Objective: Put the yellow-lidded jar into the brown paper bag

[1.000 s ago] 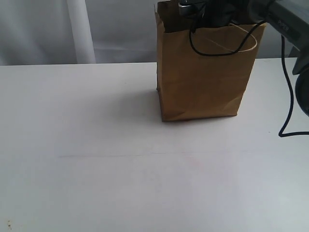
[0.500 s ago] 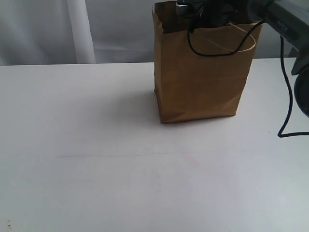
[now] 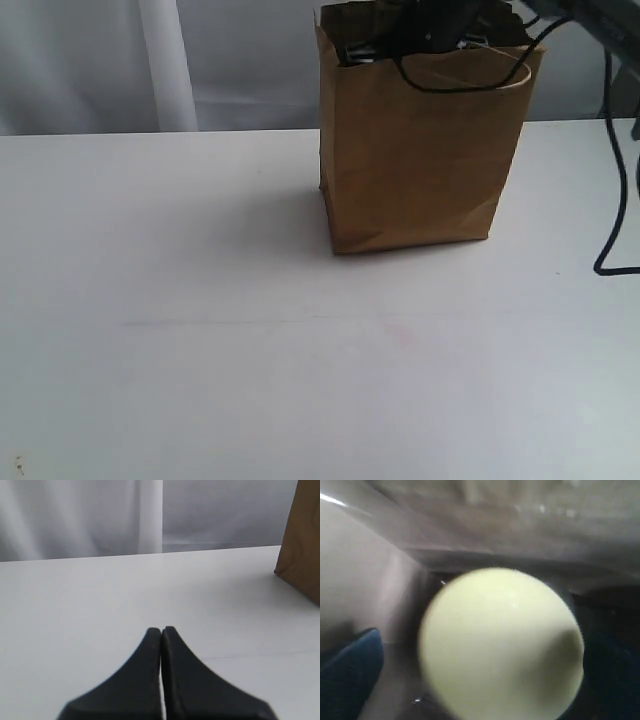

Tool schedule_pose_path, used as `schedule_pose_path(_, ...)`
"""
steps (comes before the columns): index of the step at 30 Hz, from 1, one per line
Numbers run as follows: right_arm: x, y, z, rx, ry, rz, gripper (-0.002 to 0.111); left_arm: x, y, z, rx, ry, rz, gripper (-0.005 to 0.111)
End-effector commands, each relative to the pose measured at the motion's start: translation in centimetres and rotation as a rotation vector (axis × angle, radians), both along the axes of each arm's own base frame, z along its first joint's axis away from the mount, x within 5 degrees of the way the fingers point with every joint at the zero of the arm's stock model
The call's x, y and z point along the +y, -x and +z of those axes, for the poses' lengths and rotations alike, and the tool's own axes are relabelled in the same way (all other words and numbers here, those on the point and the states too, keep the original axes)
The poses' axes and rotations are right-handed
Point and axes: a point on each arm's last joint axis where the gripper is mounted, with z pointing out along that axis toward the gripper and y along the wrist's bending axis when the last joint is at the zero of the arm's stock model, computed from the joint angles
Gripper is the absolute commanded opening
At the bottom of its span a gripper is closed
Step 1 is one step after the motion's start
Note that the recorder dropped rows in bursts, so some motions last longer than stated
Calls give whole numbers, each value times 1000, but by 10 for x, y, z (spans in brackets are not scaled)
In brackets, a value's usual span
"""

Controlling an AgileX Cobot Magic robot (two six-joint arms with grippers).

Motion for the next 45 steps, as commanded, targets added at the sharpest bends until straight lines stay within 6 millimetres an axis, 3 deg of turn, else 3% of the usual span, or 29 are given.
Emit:
schedule_pose_path(1,2,18,54,-116,-26,6,100,-1,0,1,-9,7,-6,1)
schedule_pose_path(4,1,28,74,-141,-27,9,82,-1,0,1,-9,7,-6,1)
schedule_pose_path(6,1,33,82,-152,-27,10,64,-1,0,1,-9,7,-6,1)
schedule_pose_path(9,2,37,91,-168,-44,11,34,-1,0,1,-9,7,-6,1)
schedule_pose_path(13,5,43,101,-183,-97,2,3,-1,0,1,-9,7,-6,1)
schedule_pose_path(14,6,44,103,-187,-105,0,0,-1,0,1,-9,7,-6,1)
schedule_pose_path(23,9,87,169,-321,-179,12,0,-1,0,1,-9,7,-6,1)
schedule_pose_path(28,15,129,200,-361,-196,51,0,-1,0,1,-9,7,-6,1)
schedule_pose_path(31,25,158,205,-351,-164,116,0,-1,0,1,-9,7,-6,1)
schedule_pose_path(37,38,227,201,-302,-109,200,0,-1,0,1,-9,7,-6,1)
schedule_pose_path(41,41,276,178,-227,-101,249,0,-1,0,1,-9,7,-6,1)
schedule_pose_path(45,39,324,153,-288,-137,258,0,-1,0,1,-9,7,-6,1)
